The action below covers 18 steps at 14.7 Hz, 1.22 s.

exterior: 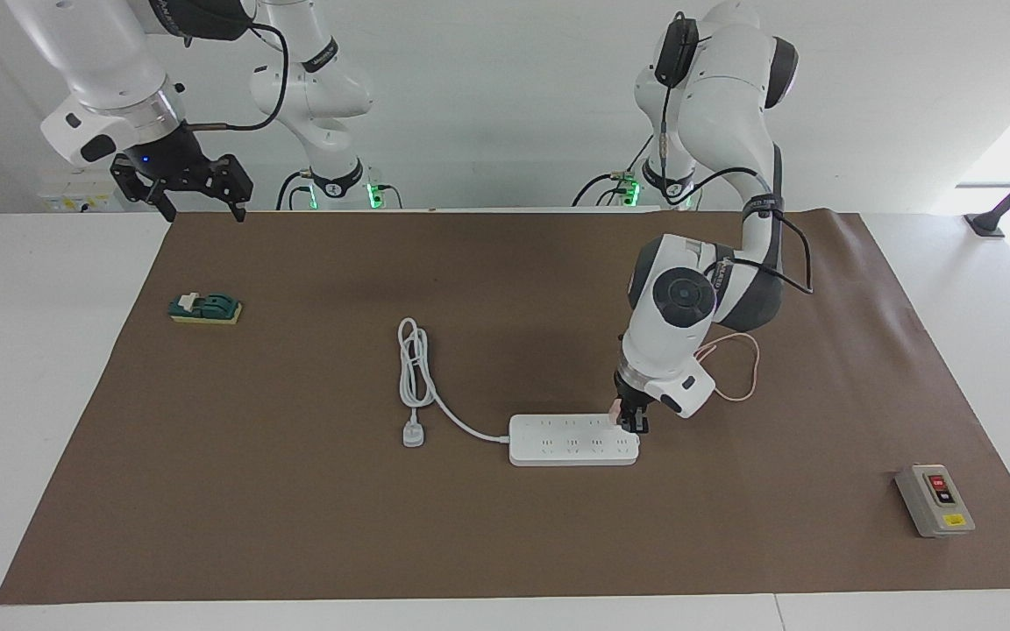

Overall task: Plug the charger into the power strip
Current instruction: 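Push the charger prongs into the power strip socket with the left gripper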

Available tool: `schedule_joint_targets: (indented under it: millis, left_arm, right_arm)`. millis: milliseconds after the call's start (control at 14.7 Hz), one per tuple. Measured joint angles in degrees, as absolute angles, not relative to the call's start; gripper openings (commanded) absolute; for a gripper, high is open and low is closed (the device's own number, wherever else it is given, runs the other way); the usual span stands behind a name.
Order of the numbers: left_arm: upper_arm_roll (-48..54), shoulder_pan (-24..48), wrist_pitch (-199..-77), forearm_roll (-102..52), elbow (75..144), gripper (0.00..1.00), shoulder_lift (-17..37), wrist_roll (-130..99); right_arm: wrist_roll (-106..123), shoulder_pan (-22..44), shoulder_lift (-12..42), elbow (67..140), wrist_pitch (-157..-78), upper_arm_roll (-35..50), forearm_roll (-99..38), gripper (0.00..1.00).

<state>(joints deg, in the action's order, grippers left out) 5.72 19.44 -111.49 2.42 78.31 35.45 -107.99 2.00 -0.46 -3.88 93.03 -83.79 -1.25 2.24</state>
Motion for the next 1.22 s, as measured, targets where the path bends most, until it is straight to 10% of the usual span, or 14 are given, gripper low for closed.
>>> schedule_joint_targets:
  millis: [1223]
  left_arm:
    - [5.3,20.0,-113.9,3.4,79.7,0.0,35.5,-108.4]
  right_arm:
    - [2.0,-0.4,-3.9,93.1,-83.3,-1.1,2.2,1.0]
